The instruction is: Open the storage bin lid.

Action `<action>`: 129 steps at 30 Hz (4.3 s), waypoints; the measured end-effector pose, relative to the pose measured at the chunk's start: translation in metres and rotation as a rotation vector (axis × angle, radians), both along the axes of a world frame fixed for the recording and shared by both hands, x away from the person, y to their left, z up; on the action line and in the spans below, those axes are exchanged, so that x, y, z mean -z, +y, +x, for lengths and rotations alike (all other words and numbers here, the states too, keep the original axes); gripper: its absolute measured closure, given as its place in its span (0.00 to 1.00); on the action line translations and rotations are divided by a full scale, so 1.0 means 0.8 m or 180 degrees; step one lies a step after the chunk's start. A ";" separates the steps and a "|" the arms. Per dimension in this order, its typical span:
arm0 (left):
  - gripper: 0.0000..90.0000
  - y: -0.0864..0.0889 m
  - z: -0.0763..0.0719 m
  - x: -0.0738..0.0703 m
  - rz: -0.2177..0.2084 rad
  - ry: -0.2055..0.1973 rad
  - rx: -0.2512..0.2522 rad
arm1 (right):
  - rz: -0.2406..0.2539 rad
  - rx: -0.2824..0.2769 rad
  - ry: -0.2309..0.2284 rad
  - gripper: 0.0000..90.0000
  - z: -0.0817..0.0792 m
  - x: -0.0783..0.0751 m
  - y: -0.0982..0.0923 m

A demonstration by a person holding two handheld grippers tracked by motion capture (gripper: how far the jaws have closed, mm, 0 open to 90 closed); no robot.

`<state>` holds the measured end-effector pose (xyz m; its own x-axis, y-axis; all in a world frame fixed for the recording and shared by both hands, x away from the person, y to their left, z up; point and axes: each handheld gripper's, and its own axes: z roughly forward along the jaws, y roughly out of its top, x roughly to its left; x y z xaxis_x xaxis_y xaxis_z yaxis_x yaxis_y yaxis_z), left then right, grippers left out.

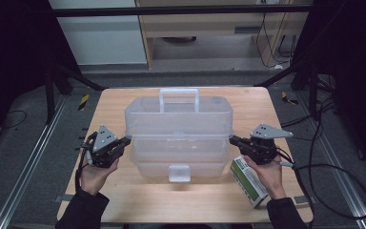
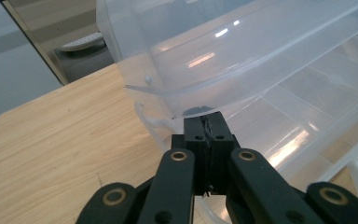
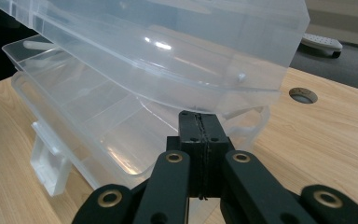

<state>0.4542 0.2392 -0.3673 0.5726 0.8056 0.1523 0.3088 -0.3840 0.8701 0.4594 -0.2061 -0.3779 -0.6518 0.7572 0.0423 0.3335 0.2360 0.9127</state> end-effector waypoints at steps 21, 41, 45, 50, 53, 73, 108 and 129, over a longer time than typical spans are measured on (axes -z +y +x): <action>0.99 -0.003 0.013 -0.011 -0.0022 -0.0032 -0.0010 | 0.0028 -0.0032 -0.0063 1.00 0.008 -0.010 0.001; 0.81 0.004 0.005 0.003 0.0151 0.0049 -0.0119 | -0.0002 -0.0029 -0.0054 1.00 0.009 -0.008 0.002; 0.73 0.005 0.010 0.004 0.0113 -0.0016 -0.0109 | -0.0017 -0.0028 -0.0052 1.00 0.008 -0.008 0.002; 0.68 0.003 0.015 0.004 0.0116 -0.0116 -0.0078 | -0.0017 -0.0035 -0.0048 1.00 0.008 -0.008 0.002; 0.68 0.001 0.018 0.003 0.0132 -0.0164 -0.0053 | -0.0023 -0.0035 -0.0044 1.00 0.008 -0.008 0.002; 0.71 -0.002 0.029 -0.001 0.0085 -0.0266 -0.0070 | -0.0034 -0.0041 -0.0024 1.00 0.008 -0.008 0.003; 0.73 -0.004 0.026 -0.001 0.0135 -0.0234 -0.0132 | -0.0515 0.0189 0.0453 0.73 0.012 0.024 0.005; 0.73 -0.004 0.026 -0.001 0.0144 -0.0220 -0.0135 | -0.0457 0.0121 0.0675 0.78 0.019 0.040 0.007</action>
